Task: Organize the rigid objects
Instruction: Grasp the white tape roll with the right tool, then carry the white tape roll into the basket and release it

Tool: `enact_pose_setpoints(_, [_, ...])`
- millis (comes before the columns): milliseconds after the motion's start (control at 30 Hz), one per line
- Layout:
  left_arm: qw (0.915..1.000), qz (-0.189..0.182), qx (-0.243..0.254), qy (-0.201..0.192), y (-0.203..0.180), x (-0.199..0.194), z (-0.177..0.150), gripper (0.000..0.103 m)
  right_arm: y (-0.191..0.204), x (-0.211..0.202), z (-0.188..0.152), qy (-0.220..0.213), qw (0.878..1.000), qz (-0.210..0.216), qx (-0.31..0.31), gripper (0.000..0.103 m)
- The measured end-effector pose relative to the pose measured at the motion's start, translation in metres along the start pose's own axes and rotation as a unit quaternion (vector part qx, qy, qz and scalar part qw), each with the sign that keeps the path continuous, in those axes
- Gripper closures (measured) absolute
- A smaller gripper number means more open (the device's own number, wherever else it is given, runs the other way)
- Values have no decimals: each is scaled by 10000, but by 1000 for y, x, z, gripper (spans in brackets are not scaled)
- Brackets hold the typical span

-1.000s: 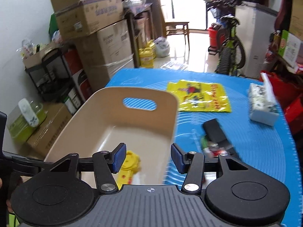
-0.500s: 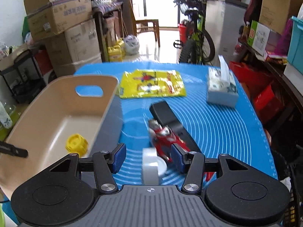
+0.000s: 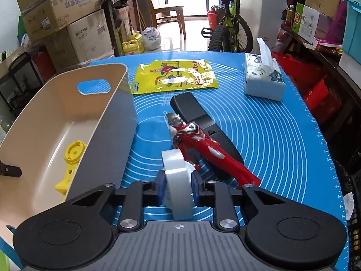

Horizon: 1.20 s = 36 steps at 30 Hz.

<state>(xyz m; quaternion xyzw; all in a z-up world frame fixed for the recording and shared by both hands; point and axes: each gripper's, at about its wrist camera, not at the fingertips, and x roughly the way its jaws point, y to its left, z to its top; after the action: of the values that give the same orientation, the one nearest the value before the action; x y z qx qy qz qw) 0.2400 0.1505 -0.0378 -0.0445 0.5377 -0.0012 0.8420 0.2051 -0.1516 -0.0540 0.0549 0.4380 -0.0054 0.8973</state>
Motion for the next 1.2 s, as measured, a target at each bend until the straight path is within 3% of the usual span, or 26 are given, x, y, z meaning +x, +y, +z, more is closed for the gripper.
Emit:
enact_pose_setpoints(533, [10000, -1, -1, 1, 0, 0, 0, 98, -12, -19, 10, -218, 9979, 385, 467, 73])
enact_pose_setpoints(733, [10000, -4, -2, 12, 0, 0, 0, 98, -9, -4, 6, 83, 9993, 142, 335, 73])
enact_pose_setpoints(1000, [10000, 0, 0, 11, 0, 0, 0, 98, -10, 0, 3, 44, 9996, -273, 89, 73])
enact_pose_setpoints(1200, [10000, -1, 0, 11, 0, 0, 0, 98, -15, -8, 3, -165, 9996, -43, 213, 73])
